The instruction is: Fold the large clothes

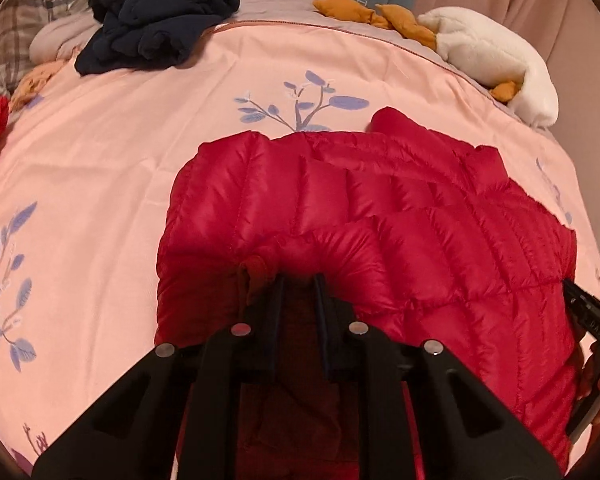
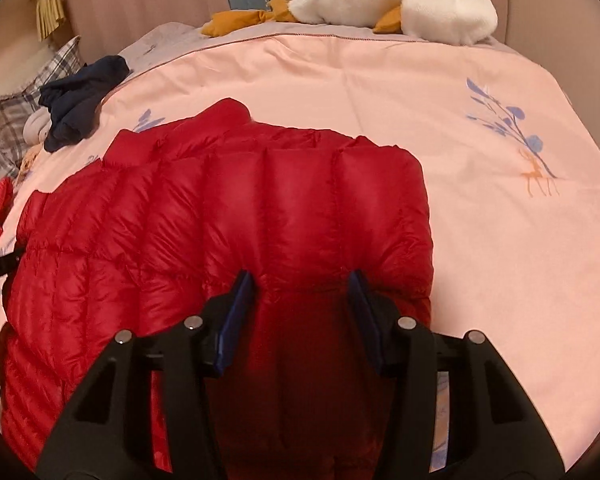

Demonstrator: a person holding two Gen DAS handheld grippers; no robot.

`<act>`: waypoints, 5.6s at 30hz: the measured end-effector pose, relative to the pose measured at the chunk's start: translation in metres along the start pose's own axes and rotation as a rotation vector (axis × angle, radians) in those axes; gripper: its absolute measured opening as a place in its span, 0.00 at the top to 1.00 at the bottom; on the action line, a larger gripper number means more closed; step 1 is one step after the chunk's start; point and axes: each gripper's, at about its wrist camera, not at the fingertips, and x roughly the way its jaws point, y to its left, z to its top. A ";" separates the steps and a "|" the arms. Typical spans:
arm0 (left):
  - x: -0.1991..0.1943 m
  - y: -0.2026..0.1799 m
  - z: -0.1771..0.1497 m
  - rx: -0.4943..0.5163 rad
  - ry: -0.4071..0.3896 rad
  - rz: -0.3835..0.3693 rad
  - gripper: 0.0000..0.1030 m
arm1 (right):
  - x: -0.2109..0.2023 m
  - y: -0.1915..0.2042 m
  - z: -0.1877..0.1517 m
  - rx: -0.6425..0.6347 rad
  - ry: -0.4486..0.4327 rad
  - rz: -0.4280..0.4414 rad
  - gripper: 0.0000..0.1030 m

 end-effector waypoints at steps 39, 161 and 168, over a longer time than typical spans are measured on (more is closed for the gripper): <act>-0.047 -0.063 -0.072 0.223 0.008 0.048 0.35 | -0.045 0.068 -0.059 -0.139 0.090 0.064 0.28; -0.134 0.038 -0.244 -0.275 0.142 -0.700 0.33 | -0.179 -0.028 -0.253 0.364 0.141 0.577 0.30; -0.131 0.033 -0.240 -0.280 0.137 -0.650 0.61 | -0.175 -0.028 -0.251 0.379 0.124 0.551 0.49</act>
